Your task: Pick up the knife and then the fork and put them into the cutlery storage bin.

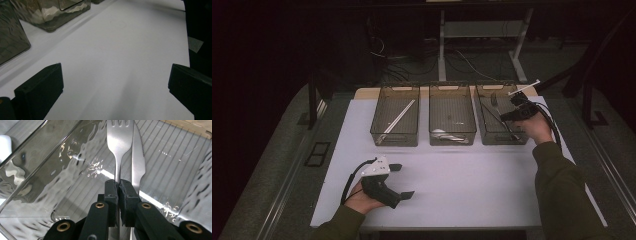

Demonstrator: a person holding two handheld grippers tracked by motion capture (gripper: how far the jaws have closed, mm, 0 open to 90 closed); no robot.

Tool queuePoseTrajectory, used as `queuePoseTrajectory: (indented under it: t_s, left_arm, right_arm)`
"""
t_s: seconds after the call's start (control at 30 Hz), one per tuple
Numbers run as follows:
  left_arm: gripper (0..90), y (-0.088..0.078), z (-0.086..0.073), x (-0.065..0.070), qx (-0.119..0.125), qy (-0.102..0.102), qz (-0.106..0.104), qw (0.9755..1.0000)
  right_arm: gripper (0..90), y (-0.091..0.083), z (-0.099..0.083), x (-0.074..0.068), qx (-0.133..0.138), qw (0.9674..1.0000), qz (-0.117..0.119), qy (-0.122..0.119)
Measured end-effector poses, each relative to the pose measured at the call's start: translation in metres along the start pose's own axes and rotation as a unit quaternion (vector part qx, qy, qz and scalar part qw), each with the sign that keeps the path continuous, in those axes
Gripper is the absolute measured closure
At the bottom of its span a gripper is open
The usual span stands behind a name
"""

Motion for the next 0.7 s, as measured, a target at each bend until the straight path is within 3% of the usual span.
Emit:
queuePoseTrajectory:
  t_s: [0.37, 0.53, 0.7]
  left_arm:
    - [0.0, 0.0, 0.0, 0.0, 0.0, 0.001, 0.0, 1.0]
    - [0.0, 0.0, 0.0, 0.0, 0.0, 0.001, 0.0, 1.0]
    - [0.0, 0.0, 0.0, 0.0, 0.0, -0.001, 0.0, 1.0]
  right_arm:
    - [80.3, 0.005, 0.0, 0.0, -0.009, 0.9999, -0.003, 0.003]
    - [69.8, 0.001, 0.003, 0.0, 0.01, 0.9999, 0.003, 0.011]
    - [55.3, -0.005, 0.007, -0.003, 0.042, 0.9985, 0.028, 0.021]
Point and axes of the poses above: each handheld gripper's, and its own axes: y roughly forward along the jaws, z roughly out of its top, x roughly to its right, the point moved 7 cm from there along y, roughly forward along the jaws, and after that the axes turned 15 degrees about z, right-handed, at the moved point
